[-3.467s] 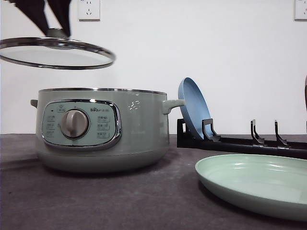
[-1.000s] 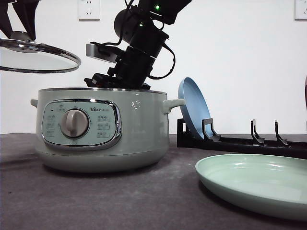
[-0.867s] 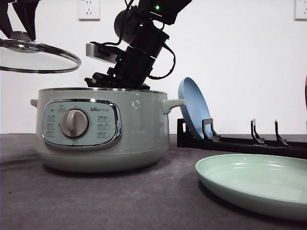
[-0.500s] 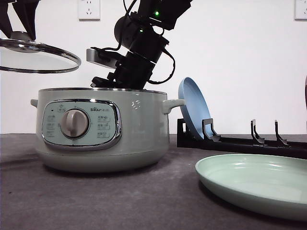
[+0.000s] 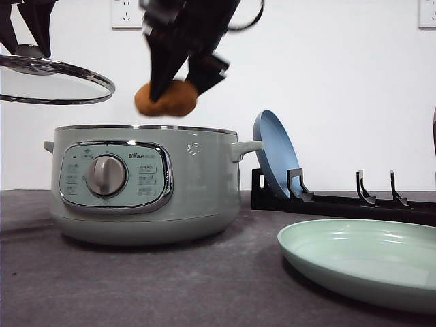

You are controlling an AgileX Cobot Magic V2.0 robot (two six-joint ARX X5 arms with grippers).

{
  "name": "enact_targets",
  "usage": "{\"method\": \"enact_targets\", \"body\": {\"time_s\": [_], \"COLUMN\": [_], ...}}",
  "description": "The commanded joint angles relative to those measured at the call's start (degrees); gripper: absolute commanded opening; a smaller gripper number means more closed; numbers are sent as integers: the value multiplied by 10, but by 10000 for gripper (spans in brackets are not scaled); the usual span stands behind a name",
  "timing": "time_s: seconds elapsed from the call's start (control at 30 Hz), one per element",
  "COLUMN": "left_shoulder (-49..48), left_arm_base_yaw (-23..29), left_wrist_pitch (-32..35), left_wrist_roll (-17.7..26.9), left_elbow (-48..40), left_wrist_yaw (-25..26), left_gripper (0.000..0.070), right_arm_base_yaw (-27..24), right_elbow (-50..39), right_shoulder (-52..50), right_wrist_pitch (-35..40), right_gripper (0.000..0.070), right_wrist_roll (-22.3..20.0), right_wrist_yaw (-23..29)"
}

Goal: Transfer potato from steamer to green plate

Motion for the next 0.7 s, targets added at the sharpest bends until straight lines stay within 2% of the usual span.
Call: {"method": "enact_targets", "body": {"time_s": [0.0, 0.23, 0.4, 0.67], "left_shoulder": [0, 0, 0, 0], "left_arm_base_yaw": [0, 0, 0, 0], "left_wrist_pitch": [17, 17, 16, 14], "left_wrist_roll": [-1, -1, -1, -1], "left_elbow": [26, 26, 26, 26], "left_wrist_yaw": [5, 5, 5, 5], "left_gripper": [10, 10, 10, 10], "right_arm_base_yaw": [0, -17, -32, -69], "right_elbow": [19, -31, -150, -356], "right_shoulder": [-20, -152, -285, -487], "right_wrist_pitch": [-30, -85, -101, -84], "right_gripper": [315, 315, 315, 315], "right_wrist_roll": [14, 16, 19, 49], "right_wrist_yaw": [0, 5, 44, 44]}}
